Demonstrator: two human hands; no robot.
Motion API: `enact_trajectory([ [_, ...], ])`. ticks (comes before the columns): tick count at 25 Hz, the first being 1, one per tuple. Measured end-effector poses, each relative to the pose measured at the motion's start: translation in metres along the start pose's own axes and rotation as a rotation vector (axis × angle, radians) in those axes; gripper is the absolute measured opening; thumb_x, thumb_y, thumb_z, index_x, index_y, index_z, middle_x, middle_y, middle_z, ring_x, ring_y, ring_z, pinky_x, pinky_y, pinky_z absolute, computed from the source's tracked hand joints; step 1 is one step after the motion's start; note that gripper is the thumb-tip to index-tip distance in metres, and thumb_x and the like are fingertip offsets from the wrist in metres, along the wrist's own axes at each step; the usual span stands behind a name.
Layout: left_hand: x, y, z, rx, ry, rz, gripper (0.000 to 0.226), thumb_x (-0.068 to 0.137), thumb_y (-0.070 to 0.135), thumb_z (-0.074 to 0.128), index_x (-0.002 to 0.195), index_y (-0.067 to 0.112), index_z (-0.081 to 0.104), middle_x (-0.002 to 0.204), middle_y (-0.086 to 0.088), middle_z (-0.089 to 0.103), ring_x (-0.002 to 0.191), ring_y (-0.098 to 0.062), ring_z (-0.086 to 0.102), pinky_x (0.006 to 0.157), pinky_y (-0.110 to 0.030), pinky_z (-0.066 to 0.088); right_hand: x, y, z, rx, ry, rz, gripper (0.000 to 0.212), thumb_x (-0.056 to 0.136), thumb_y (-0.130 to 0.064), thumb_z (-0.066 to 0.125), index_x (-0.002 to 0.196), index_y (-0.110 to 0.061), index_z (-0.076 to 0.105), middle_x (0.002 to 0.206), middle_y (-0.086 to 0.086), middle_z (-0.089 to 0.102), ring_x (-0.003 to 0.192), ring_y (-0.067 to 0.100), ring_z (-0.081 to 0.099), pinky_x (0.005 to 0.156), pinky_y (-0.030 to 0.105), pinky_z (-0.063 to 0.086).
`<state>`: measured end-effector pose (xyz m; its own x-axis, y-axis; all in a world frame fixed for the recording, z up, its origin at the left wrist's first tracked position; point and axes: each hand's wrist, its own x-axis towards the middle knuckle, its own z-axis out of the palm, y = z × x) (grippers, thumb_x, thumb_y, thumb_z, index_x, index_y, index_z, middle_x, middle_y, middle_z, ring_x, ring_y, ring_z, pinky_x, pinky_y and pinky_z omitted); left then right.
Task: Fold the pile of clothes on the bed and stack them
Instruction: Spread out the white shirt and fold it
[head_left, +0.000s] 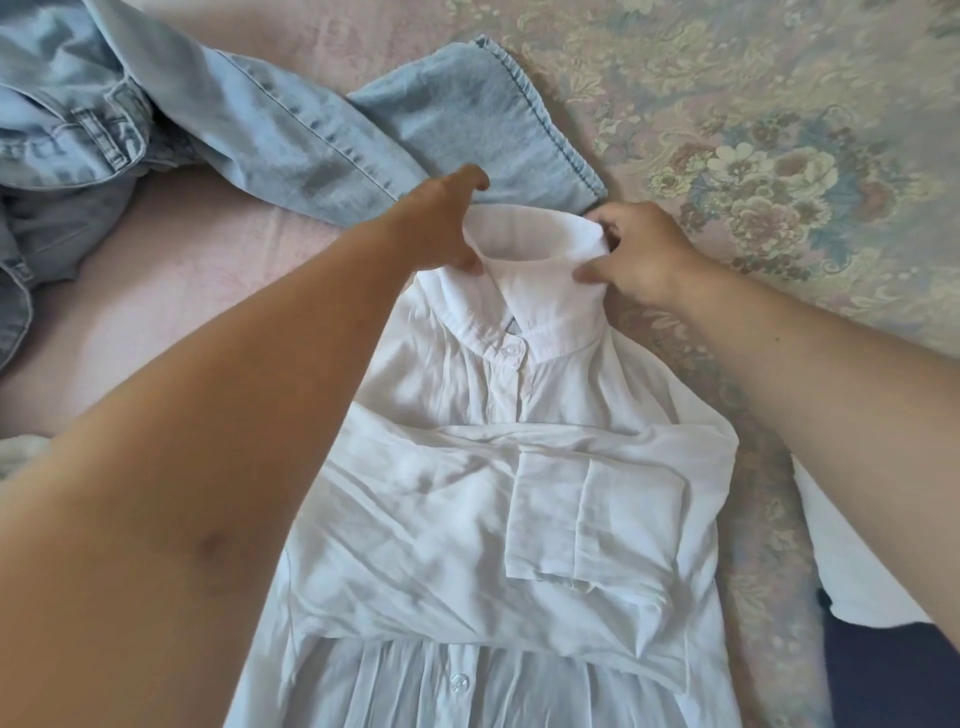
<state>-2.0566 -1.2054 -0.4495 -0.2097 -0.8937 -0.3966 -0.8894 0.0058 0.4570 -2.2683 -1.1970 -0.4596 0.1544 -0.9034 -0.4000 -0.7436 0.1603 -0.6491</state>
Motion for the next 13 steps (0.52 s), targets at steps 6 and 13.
enact_trajectory([
  [6,-0.069,-0.021,-0.002,0.118,0.195,0.479,0.055,0.076,0.012,0.075,0.127,0.003,0.058,0.102,-0.019,0.065,0.092,-0.034,0.064,0.08,-0.036,0.048,-0.071,0.009,-0.004,-0.051,0.089,-0.471,0.015,0.079,-0.007,0.07,0.08,-0.014,0.058,0.096,0.002,0.068,0.093,0.01,0.063,0.076,0.015,0.038],
  [13,-0.162,-0.061,0.079,0.654,0.272,0.973,0.046,0.09,-0.013,0.03,0.133,-0.005,0.042,0.079,-0.008,0.054,0.062,-0.023,0.05,0.053,-0.035,0.043,-0.134,0.077,0.056,-0.688,-0.061,-1.078,0.008,0.088,-0.014,0.049,0.093,-0.015,0.043,0.131,0.019,0.056,0.121,0.033,0.055,0.1,0.042,0.04],
])
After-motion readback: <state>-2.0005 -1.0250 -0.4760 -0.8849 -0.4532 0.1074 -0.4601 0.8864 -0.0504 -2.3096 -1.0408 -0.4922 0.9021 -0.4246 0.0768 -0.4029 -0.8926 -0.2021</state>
